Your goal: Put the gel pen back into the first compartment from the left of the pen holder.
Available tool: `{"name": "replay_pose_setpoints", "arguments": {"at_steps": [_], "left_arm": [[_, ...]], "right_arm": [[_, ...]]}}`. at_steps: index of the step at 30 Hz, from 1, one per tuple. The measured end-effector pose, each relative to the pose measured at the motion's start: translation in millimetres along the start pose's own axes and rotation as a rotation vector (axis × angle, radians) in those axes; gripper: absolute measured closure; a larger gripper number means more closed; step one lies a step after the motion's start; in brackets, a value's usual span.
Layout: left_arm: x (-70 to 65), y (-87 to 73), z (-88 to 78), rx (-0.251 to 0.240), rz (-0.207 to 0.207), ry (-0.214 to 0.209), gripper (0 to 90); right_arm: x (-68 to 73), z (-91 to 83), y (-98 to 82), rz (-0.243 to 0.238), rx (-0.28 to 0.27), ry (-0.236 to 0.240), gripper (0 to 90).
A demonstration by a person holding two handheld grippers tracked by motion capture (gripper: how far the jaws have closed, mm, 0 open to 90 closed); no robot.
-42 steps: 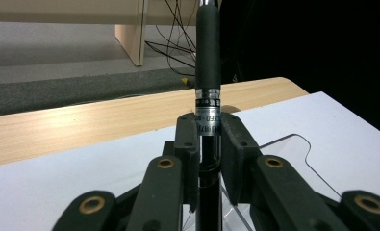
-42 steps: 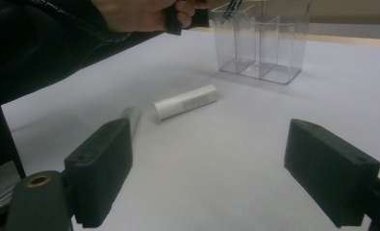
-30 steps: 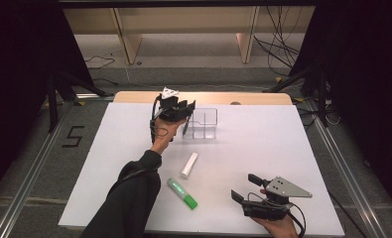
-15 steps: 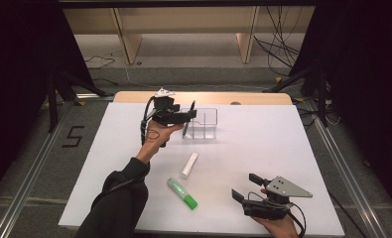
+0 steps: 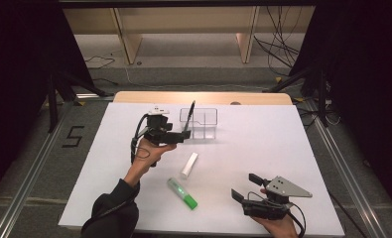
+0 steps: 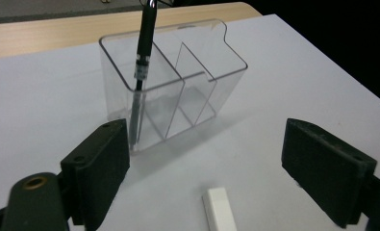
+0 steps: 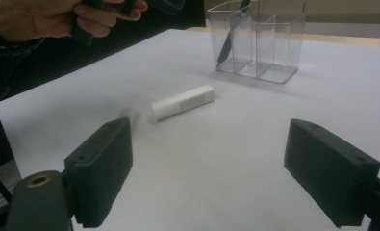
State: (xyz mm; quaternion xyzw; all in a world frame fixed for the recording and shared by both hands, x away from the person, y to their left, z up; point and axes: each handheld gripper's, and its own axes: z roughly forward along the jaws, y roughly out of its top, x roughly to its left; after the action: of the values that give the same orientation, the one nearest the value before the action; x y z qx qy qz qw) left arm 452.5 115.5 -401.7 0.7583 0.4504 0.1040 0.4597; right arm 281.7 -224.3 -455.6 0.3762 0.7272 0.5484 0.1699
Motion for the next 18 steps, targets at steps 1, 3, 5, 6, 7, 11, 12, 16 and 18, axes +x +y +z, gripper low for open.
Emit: {"name": "replay_pose_setpoints", "arguments": {"at_steps": [1, 3, 5, 6, 7, 11, 12, 16, 18], "left_arm": [[-0.4, -2.8, -0.5, 0.005, 0.007, 0.0, 16.8], [-2.0, -7.2, -3.0, 0.018, 0.027, 0.001, 16.7], [-3.7, -11.5, -7.1, 0.025, 0.042, -0.006, 16.8], [-4.6, -13.5, -8.9, 0.032, 0.055, -0.005, 16.8], [-5.3, -15.2, -11.0, 0.038, 0.07, 0.002, 16.8], [-6.9, -23.3, -19.3, 0.031, 0.078, 0.005, 16.8], [-7.5, -25.5, -21.2, 0.024, 0.078, 0.005, 16.8], [-7.9, -32.4, -30.0, 0.007, 0.085, -0.011, 16.6], [-8.1, -36.1, -34.1, -0.011, 0.077, -0.021, 16.6]], "right_arm": [[0.2, 0.0, 0.0, 0.001, 0.002, 0.0, 18.1], [0.5, 0.1, 0.1, -0.001, 0.003, 0.002, 18.1], [1.3, -0.2, 0.4, -0.004, 0.004, 0.003, 18.1], [1.9, -0.6, 0.5, -0.006, 0.005, 0.003, 18.1], [2.5, -0.7, 0.5, -0.005, 0.003, 0.004, 18.1], [4.5, 0.3, 0.4, -0.003, 0.017, 0.0, 18.1], [5.4, 0.8, 0.4, -0.001, 0.019, 0.0, 18.1], [12.3, 3.8, 0.7, -0.006, 0.037, 0.0, 18.2], [16.1, 6.5, 0.3, -0.008, 0.055, -0.003, 18.4]]}}
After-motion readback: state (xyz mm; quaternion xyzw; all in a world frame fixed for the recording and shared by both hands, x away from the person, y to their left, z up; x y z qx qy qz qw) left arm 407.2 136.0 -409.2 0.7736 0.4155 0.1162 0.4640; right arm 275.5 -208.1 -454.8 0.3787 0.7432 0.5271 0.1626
